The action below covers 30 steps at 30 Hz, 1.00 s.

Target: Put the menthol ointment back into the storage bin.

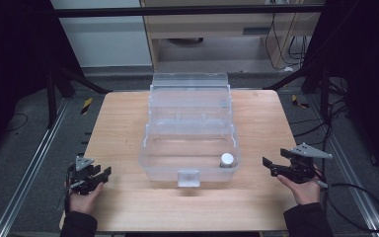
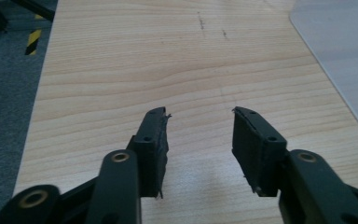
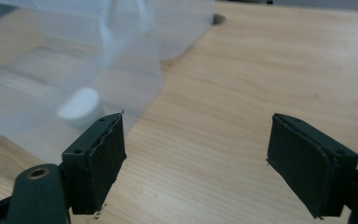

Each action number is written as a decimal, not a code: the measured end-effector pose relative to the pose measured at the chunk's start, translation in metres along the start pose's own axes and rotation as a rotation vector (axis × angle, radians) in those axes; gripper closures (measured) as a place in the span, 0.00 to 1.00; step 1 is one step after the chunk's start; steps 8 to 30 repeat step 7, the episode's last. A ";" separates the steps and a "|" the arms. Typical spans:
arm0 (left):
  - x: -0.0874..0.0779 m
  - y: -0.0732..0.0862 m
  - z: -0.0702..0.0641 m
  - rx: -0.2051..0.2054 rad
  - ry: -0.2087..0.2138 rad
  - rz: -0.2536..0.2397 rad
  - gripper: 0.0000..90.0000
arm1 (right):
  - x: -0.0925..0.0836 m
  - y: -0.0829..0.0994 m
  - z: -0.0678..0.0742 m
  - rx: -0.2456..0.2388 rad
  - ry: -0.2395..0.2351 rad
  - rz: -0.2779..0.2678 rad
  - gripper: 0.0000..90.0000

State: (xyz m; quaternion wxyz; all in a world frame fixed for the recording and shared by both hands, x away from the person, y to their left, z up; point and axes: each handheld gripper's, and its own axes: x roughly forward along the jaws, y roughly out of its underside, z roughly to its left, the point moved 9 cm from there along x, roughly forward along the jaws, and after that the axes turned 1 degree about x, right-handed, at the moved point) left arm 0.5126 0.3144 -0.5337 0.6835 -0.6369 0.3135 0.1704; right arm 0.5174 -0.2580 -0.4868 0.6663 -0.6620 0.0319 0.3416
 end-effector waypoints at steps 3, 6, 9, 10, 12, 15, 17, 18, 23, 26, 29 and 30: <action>0.000 -0.001 0.004 -0.009 -0.027 -0.010 0.53 | 0.003 0.014 -0.012 0.028 0.027 0.023 0.20; 0.001 0.001 0.008 -0.013 -0.044 -0.008 0.48 | 0.003 0.021 -0.022 0.061 0.048 0.028 0.17; 0.001 0.001 0.008 -0.013 -0.044 -0.008 0.46 | 0.002 0.022 -0.024 0.067 0.056 0.020 0.17; 0.001 0.001 0.008 -0.013 -0.044 -0.008 0.46 | 0.002 0.022 -0.024 0.067 0.056 0.020 0.17; 0.001 0.001 0.008 -0.013 -0.044 -0.008 0.46 | 0.002 0.022 -0.024 0.067 0.056 0.020 0.17; 0.001 0.001 0.008 -0.013 -0.044 -0.008 0.46 | 0.002 0.022 -0.024 0.067 0.056 0.020 0.17; 0.001 0.001 0.008 -0.013 -0.044 -0.008 0.46 | 0.002 0.022 -0.024 0.067 0.056 0.020 0.17; 0.001 0.001 0.008 -0.013 -0.044 -0.008 0.46 | 0.002 0.022 -0.024 0.067 0.056 0.020 0.17; 0.001 0.001 0.008 -0.013 -0.044 -0.008 0.46 | 0.002 0.022 -0.024 0.067 0.056 0.020 0.17; 0.001 0.001 0.008 -0.013 -0.044 -0.008 0.46 | 0.002 0.022 -0.024 0.067 0.056 0.020 0.17; 0.001 0.001 0.008 -0.013 -0.044 -0.008 0.46 | 0.002 0.022 -0.024 0.067 0.056 0.020 0.17; 0.001 0.001 0.008 -0.013 -0.044 -0.008 0.46 | 0.002 0.022 -0.024 0.067 0.056 0.020 0.17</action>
